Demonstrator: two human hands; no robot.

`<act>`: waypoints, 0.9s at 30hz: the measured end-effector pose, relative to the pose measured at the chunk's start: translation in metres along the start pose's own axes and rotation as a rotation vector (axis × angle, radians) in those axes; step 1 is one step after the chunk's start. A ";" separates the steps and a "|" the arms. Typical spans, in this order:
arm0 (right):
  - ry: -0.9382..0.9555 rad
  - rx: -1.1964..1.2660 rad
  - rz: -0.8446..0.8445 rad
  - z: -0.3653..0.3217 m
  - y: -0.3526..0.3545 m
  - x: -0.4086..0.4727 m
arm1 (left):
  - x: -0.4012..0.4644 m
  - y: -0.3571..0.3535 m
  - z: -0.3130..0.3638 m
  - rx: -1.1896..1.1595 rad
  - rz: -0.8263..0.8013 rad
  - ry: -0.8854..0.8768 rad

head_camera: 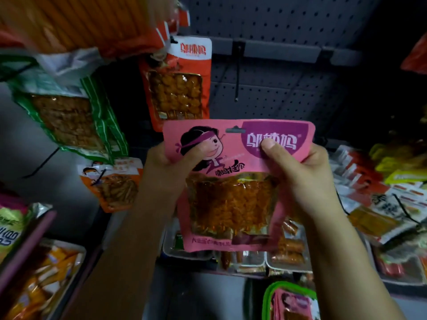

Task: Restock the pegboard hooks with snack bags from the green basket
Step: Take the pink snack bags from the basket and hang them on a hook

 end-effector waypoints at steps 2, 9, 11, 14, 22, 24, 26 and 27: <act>0.032 0.016 -0.023 -0.009 -0.005 0.004 | 0.007 0.002 0.009 -0.014 0.033 -0.024; 0.037 0.018 0.044 -0.011 -0.011 0.021 | 0.028 -0.003 0.023 0.026 0.015 -0.045; 0.021 0.025 0.078 -0.007 -0.012 0.025 | 0.035 -0.002 0.024 0.033 0.025 -0.050; -0.011 -0.003 0.104 0.001 -0.015 0.031 | 0.044 -0.003 0.018 0.021 0.027 -0.022; -0.076 -0.034 0.175 0.016 -0.015 0.040 | 0.060 -0.012 -0.006 0.006 -0.010 0.049; -0.090 -0.040 0.196 0.019 -0.013 0.044 | 0.063 -0.016 -0.004 0.005 -0.020 0.019; -0.108 -0.038 0.206 0.023 -0.010 0.046 | 0.066 -0.019 -0.004 0.011 -0.026 -0.010; -0.113 -0.032 0.204 0.024 -0.008 0.047 | 0.067 -0.020 -0.005 0.020 -0.025 -0.024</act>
Point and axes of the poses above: each hand's wrist, its own x-axis towards the middle knuckle, its own y-axis out of the back of the hand, z = x × y, the point moved 6 cm from there along x, towards the middle knuckle, and after that the axes turned 13 degrees about z, right-handed, at the moved point
